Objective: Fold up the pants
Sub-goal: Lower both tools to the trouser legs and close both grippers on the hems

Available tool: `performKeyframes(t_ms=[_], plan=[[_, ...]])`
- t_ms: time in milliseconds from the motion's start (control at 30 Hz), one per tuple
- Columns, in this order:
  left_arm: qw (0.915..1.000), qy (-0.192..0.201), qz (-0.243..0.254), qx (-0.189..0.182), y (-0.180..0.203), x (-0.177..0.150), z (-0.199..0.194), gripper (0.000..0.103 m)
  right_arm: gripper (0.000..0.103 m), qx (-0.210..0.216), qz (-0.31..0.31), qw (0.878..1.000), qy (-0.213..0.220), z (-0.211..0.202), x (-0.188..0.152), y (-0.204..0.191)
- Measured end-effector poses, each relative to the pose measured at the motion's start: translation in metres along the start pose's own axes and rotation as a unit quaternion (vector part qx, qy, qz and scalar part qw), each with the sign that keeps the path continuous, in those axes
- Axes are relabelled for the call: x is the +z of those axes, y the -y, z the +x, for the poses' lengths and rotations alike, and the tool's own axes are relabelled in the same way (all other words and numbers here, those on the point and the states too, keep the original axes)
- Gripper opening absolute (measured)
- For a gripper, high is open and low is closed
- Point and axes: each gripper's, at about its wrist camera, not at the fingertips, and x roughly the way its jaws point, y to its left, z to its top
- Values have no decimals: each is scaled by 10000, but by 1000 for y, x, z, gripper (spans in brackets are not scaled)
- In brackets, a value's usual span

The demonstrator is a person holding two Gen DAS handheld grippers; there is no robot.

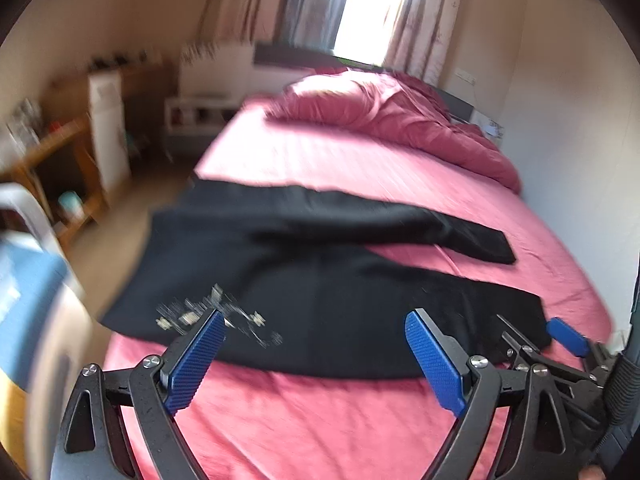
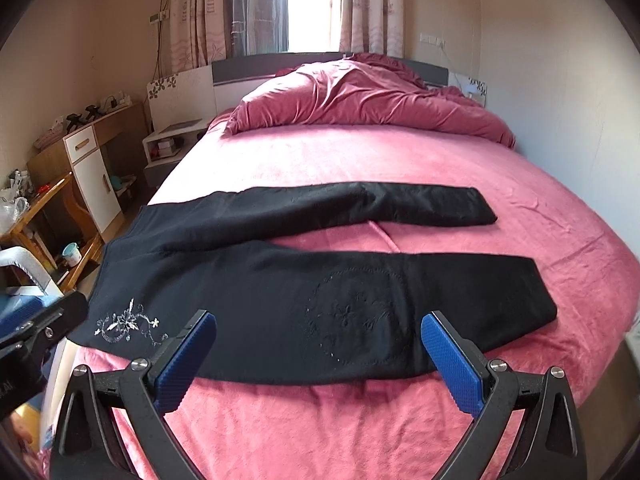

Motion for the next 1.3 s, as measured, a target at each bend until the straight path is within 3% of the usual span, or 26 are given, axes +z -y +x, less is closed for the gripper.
performKeyframes(t_ms=[100,167,267,467,533,600,667,767,933,1067,1233,1267,1300], plan=[[9992,-219,-319,-102,-23,-5,17,95,103,103,77,9997,-201,11,-6,8],[9981,-322,-526,14,-37,-8,25,103,103,128,106,9993,-348,20,-12,16],[9948,-509,-861,196,-63,-12,42,103,103,377,367,9965,-653,36,-24,37],[9839,-1041,-1346,545,-120,-23,66,102,99,581,1855,9725,-1282,69,-54,134],[9805,-1123,-1436,736,-136,-27,71,97,96,467,2431,9600,-1312,76,-64,175],[9756,-1243,-1538,955,-154,-32,77,81,88,376,2834,9494,-1302,81,-71,205],[9707,-1339,-1719,1011,-174,-36,83,76,82,189,3251,9365,-1300,89,-77,239],[9618,-1504,-2007,1095,-196,-40,88,73,72,90,3616,9224,-1354,104,-82,268],[9527,-1491,-2452,1006,-220,-43,94,67,68,34,4134,9010,-1317,129,-86,300],[9453,-1428,-2838,738,-233,-38,101,64,68,19,4355,8920,-1216,138,-80,310],[9347,-1316,-3248,591,-243,-29,118,62,65,-130,4368,8908,-1244,155,-63,323],[9330,-1338,-3286,613,-244,-28,121,50,56,-187,4345,8915,-1266,158,-59,324],[9320,-1347,-3305,635,-246,-27,123,30,50,-267,4321,8919,-1309,162,-55,327]])
